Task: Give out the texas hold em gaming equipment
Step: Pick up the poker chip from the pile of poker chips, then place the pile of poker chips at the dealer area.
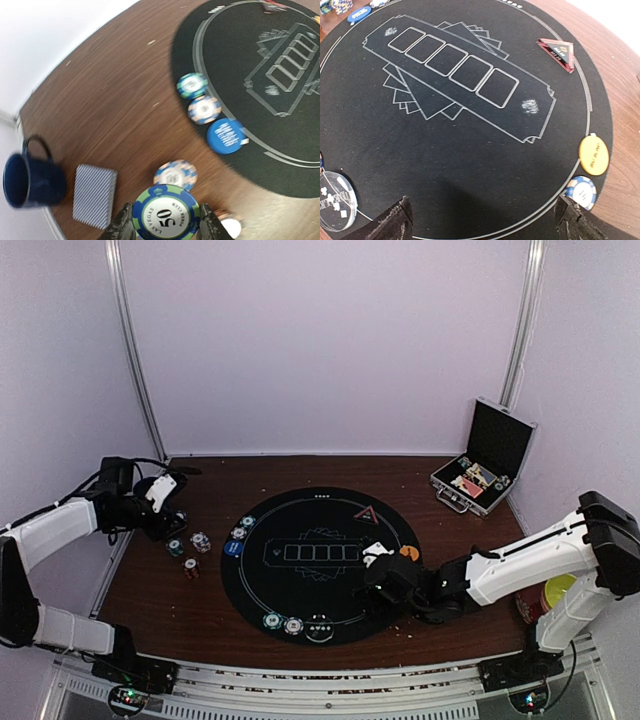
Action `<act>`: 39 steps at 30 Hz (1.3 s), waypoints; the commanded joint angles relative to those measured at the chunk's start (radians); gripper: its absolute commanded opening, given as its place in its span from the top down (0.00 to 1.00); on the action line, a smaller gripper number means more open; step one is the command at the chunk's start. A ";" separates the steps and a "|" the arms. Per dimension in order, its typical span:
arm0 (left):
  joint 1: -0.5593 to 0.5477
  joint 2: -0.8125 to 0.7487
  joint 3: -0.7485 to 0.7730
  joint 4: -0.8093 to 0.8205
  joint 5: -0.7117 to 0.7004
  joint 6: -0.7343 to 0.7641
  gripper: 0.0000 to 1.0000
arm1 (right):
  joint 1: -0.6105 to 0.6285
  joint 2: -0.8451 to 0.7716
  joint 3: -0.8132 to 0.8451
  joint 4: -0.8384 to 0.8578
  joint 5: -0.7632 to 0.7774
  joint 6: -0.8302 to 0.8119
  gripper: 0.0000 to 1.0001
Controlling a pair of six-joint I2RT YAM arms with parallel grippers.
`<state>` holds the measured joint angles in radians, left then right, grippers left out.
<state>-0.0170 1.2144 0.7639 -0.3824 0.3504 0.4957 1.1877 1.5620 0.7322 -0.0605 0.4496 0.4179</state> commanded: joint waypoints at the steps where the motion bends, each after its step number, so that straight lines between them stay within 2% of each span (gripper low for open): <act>1: -0.149 -0.029 0.069 -0.071 -0.026 -0.014 0.72 | -0.027 -0.078 -0.039 -0.004 0.068 0.006 0.00; 5: -0.185 -0.018 0.149 -0.110 0.024 -0.038 0.74 | -0.064 -0.136 -0.073 0.010 0.061 0.010 0.00; 9: -0.239 -0.001 0.208 -0.111 0.015 -0.046 0.74 | -0.083 -0.160 -0.085 0.011 0.063 0.012 0.00; 15: -0.404 0.086 0.285 -0.108 -0.003 -0.053 0.75 | -0.125 -0.189 -0.104 -0.003 0.082 0.032 0.00; 24: -0.679 0.298 0.370 -0.048 0.010 -0.006 0.74 | -0.240 -0.374 -0.190 0.001 0.152 0.086 0.00; 31: -0.814 0.528 0.495 0.010 0.008 0.006 0.75 | -0.300 -0.524 -0.256 0.005 0.200 0.119 0.00; 39: -0.972 0.728 0.661 0.004 -0.057 -0.007 0.74 | -0.320 -0.538 -0.257 -0.017 0.218 0.139 0.00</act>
<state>-0.9203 1.9011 1.3537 -0.4126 0.3218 0.4854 0.8764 1.0222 0.4778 -0.0570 0.6270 0.5312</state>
